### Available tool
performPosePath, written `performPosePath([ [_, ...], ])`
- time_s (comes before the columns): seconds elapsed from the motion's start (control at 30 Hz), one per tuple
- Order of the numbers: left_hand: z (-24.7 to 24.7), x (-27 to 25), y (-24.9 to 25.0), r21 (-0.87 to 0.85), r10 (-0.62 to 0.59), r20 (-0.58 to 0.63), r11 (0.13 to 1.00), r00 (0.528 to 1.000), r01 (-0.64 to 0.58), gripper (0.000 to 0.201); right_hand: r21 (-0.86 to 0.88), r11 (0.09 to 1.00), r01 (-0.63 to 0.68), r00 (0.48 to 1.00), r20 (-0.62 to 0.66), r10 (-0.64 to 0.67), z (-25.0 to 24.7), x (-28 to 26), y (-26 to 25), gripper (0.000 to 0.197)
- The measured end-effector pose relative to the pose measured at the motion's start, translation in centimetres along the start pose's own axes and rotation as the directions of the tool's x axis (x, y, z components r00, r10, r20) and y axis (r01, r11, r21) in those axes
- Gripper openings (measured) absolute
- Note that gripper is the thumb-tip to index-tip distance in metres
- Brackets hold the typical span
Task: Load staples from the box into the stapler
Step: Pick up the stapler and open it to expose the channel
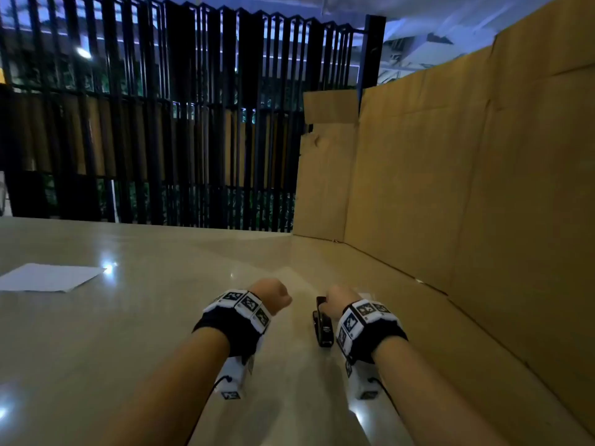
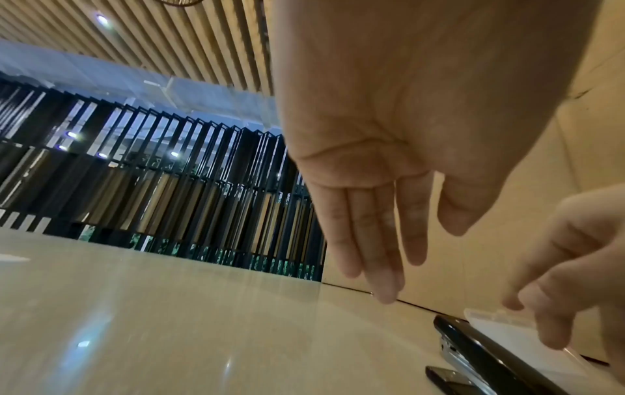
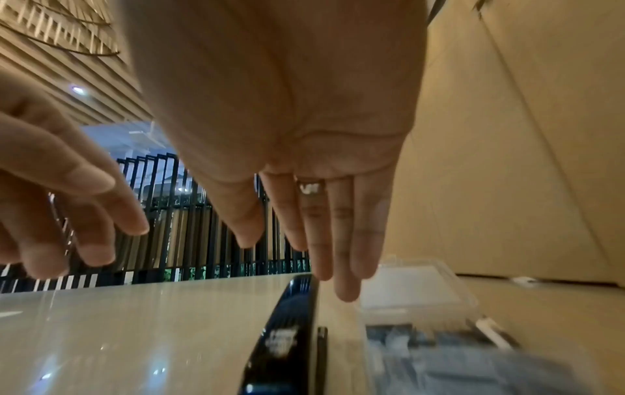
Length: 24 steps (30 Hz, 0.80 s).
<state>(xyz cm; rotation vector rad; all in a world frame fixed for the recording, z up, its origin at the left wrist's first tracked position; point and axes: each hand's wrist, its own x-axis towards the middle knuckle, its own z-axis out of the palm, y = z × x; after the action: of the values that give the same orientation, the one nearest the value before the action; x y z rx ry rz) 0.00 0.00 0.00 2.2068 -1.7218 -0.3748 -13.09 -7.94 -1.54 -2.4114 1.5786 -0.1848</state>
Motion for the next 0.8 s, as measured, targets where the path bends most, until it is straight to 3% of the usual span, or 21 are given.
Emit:
performPosePath([
  [0.07,0.5,0.6,-0.3,-0.050,-0.030,0.029,0.998,0.999,0.031,0.038,-0.029,0.999,0.023,0.999,0.026,-0.022,0.9,0.5,0.5,0.025],
  [0.2,1.8,1.3,-0.5,-0.172,-0.052,0.062,0.983,0.997,0.062,0.036,-0.050,0.998,-0.024,0.997,0.068,0.027,3.0,1.0,1.0,0.042],
  [0.27,2.4,1.7,-0.3,-0.195,-0.057,0.063,0.978,0.996,0.068,0.036,-0.009,0.999,-0.049,0.994,0.093,0.050,3.0,0.9,0.7,0.041],
  [0.47,4.0,2.2,-0.5,-0.252,-0.055,0.055,0.965,0.997,0.067,0.037,0.264,0.960,-0.098,0.995,0.058,0.086,2.8,0.6,0.6,0.036],
  [0.53,4.2,2.2,-0.5,-0.255,-0.040,0.059,0.965,0.997,0.054,0.037,0.400,0.911,-0.095,0.994,0.079,0.069,2.7,0.4,0.7,0.025],
  [0.6,4.3,1.9,-0.4,-0.275,-0.031,0.073,0.960,0.997,0.050,0.039,0.521,0.849,-0.094,0.994,0.102,0.047,2.4,0.0,0.6,0.026],
  [0.73,3.9,1.0,0.3,-0.392,0.007,0.058,0.920,0.998,0.016,0.040,0.566,0.824,-0.031,0.996,0.083,-0.019,1.8,-1.4,0.4,0.021],
  [0.8,3.3,0.2,0.7,-0.438,0.038,0.036,0.899,0.999,-0.019,0.038,0.581,0.814,0.012,0.998,0.042,-0.045,1.5,-2.0,0.6,0.030],
])
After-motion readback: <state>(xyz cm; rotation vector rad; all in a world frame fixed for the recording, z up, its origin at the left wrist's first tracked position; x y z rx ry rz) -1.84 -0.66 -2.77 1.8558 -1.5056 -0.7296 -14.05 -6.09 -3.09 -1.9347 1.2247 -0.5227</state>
